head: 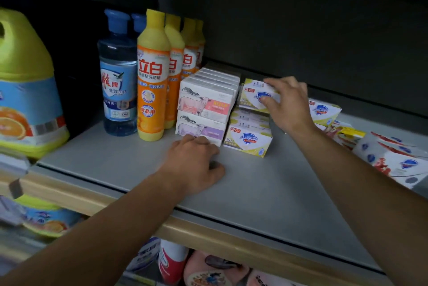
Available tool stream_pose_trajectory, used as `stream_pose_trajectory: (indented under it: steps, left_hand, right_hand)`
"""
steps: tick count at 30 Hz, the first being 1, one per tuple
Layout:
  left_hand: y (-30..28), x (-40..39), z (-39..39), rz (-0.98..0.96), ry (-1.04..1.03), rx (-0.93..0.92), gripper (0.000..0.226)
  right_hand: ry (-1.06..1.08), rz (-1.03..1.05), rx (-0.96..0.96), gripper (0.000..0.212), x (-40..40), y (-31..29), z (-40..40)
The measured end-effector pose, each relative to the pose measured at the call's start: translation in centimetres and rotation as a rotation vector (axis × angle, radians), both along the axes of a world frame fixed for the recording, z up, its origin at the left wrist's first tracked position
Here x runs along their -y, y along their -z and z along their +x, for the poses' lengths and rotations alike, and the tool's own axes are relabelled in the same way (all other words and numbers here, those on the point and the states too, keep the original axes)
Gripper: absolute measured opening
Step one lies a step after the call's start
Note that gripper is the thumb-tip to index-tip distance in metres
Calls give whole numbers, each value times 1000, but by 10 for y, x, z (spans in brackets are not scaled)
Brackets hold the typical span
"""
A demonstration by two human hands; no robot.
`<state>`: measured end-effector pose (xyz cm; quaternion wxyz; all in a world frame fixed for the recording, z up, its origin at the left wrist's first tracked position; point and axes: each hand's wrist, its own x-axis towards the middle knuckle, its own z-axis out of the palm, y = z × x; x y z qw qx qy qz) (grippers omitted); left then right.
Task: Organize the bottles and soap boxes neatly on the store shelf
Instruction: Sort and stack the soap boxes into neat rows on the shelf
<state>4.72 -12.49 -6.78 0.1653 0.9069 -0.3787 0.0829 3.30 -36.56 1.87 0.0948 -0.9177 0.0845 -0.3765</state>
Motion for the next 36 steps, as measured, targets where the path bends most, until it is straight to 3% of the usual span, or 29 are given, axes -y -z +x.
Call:
stream_pose_trajectory:
  steps: [5,18,22,27,36]
  left_hand:
    - [3,0,2,-19,8,0,48]
    - [5,2,3,-13,-4,9,49]
    - [4,0,1,-23,1,9,43]
    - [-1,-2,-4,-23,-10,7,55]
    - [-13,-5,-20,-125,37,18,43]
  right_hand:
    - [62,-50,-104,45,5,19,22]
    - [142,-42,-157,50,-2,20,24]
    - [122,20,-142,57,-2,14,6]
    - [99,142,-68,52,5,26,-52]
    - [129,127,-488,54,10,84,-145]
